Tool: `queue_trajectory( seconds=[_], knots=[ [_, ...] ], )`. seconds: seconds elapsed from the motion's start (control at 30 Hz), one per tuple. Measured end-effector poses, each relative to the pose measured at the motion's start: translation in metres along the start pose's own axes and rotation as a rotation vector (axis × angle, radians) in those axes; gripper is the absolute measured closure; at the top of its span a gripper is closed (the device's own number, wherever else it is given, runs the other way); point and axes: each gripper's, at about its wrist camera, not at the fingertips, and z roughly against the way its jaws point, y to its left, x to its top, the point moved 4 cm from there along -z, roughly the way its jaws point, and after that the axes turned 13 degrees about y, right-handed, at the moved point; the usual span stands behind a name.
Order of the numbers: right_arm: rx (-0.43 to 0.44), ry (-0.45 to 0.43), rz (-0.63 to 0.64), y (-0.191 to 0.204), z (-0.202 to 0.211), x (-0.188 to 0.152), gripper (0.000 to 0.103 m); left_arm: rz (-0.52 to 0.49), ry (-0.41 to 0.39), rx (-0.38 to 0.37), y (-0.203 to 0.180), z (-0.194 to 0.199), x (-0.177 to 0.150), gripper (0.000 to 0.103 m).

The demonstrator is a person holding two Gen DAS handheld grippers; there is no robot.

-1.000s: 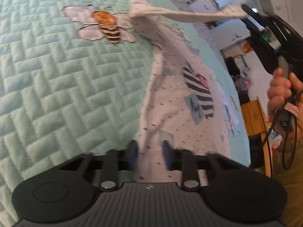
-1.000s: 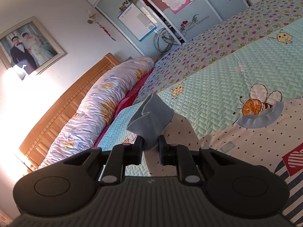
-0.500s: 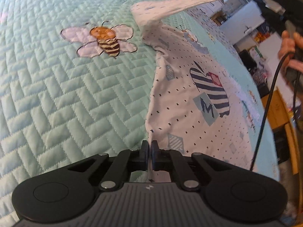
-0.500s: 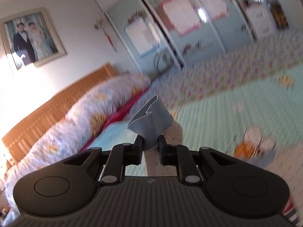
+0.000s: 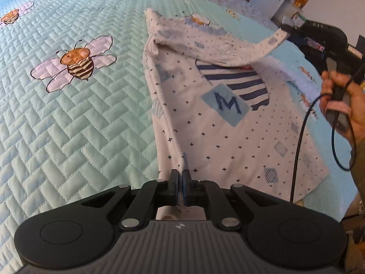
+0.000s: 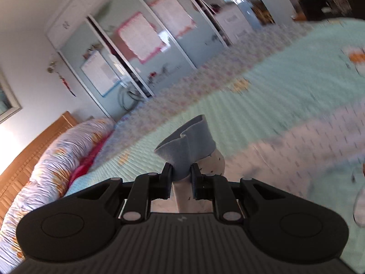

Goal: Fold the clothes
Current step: 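Lay the sleeve over the garment body with the right gripper while the left gripper holds the hem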

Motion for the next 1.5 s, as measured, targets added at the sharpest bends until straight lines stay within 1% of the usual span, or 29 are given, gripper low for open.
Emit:
queue_trajectory(
  seconds=[0.1,0.17,0.27,0.33,0.4,0.47,0.53,0.63,0.67,0.7,0.73,0.77,0.8,0.83,0.87,0.9,0.93,0.97,1.03,1.1,1.17,1.2,1.23,1.33,1.37,1.5],
  knots=[
    [0.018,0.024,-0.008,-0.003,-0.007,-0.005,0.086,-0.025,0.012,0.028,-0.009,-0.003,0.002,0.100],
    [0.048,0.008,0.008,0.007,-0.004,0.000,0.086,-0.022,0.014,0.047,-0.009,-0.001,0.003,0.100],
    [0.087,-0.077,0.033,0.021,0.020,0.014,0.086,-0.017,0.016,0.065,-0.011,0.003,0.005,0.100],
    [0.113,-0.142,0.030,0.024,0.041,0.026,0.086,-0.028,0.012,0.054,-0.016,0.007,0.006,0.100],
    [0.100,-0.193,0.021,0.015,0.058,0.036,0.086,-0.053,0.009,0.033,-0.025,0.010,0.006,0.100],
    [0.063,-0.226,0.000,-0.003,0.069,0.040,0.086,-0.090,0.006,0.021,-0.036,0.010,0.005,0.100],
    [0.029,-0.240,-0.039,-0.024,0.076,0.037,0.086,-0.101,0.023,0.031,-0.041,0.002,0.004,0.099],
    [0.031,-0.145,-0.095,-0.053,0.061,0.023,0.085,-0.081,0.056,0.054,-0.038,-0.009,0.002,0.099],
    [0.025,-0.110,-0.098,-0.058,0.053,0.016,0.082,-0.073,0.063,0.056,-0.036,-0.012,0.001,0.099],
    [0.019,-0.075,-0.103,-0.062,0.044,0.010,0.081,-0.065,0.062,0.051,-0.035,-0.012,0.001,0.099],
    [0.026,-0.040,-0.119,-0.066,0.035,0.006,0.076,-0.059,0.060,0.047,-0.033,-0.012,0.001,0.099],
    [0.030,-0.023,-0.163,-0.074,0.029,0.005,0.068,-0.056,0.058,0.047,-0.032,-0.011,0.000,0.099],
    [0.035,-0.005,-0.207,-0.081,0.022,0.003,0.065,-0.053,0.057,0.047,-0.031,-0.011,0.000,0.099],
    [0.040,0.013,-0.251,-0.089,0.016,0.002,0.062,-0.050,0.057,0.045,-0.030,-0.011,0.001,0.099],
    [0.044,0.029,-0.293,-0.097,0.010,0.001,0.062,-0.047,0.057,0.041,-0.029,-0.011,0.001,0.099],
    [0.043,0.028,-0.298,-0.102,0.007,0.004,0.062,-0.044,0.057,0.037,-0.028,-0.011,0.002,0.099],
    [0.042,0.029,-0.302,-0.108,0.004,0.008,0.058,-0.043,0.057,0.035,-0.028,-0.011,0.002,0.099],
    [0.051,0.050,-0.297,-0.113,0.001,0.009,0.055,-0.044,0.058,0.034,-0.028,-0.011,0.003,0.099],
    [0.041,0.082,-0.287,-0.118,-0.007,0.018,0.055,-0.045,0.058,0.036,-0.028,-0.012,0.004,0.099],
    [0.053,0.107,-0.279,-0.123,-0.014,0.024,0.054,-0.043,0.058,0.040,-0.029,-0.013,0.005,0.099],
    [0.088,0.133,-0.303,-0.130,-0.024,0.031,0.051,-0.041,0.059,0.045,-0.030,-0.014,0.006,0.099],
    [0.110,0.156,-0.309,-0.131,-0.029,0.033,0.051,-0.041,0.061,0.047,-0.030,-0.014,0.007,0.099],
    [0.111,0.178,-0.312,-0.134,-0.035,0.033,0.051,-0.042,0.062,0.049,-0.030,-0.015,0.007,0.099],
    [0.081,0.245,-0.279,-0.137,-0.051,0.031,0.051,-0.039,0.066,0.051,-0.030,-0.015,0.008,0.099],
    [0.063,0.245,-0.264,-0.136,-0.052,0.031,0.051,-0.037,0.067,0.052,-0.030,-0.016,0.008,0.099],
    [0.087,0.275,-0.237,-0.133,-0.058,0.028,0.051,-0.037,0.069,0.056,-0.030,-0.018,0.009,0.099]
  ],
)
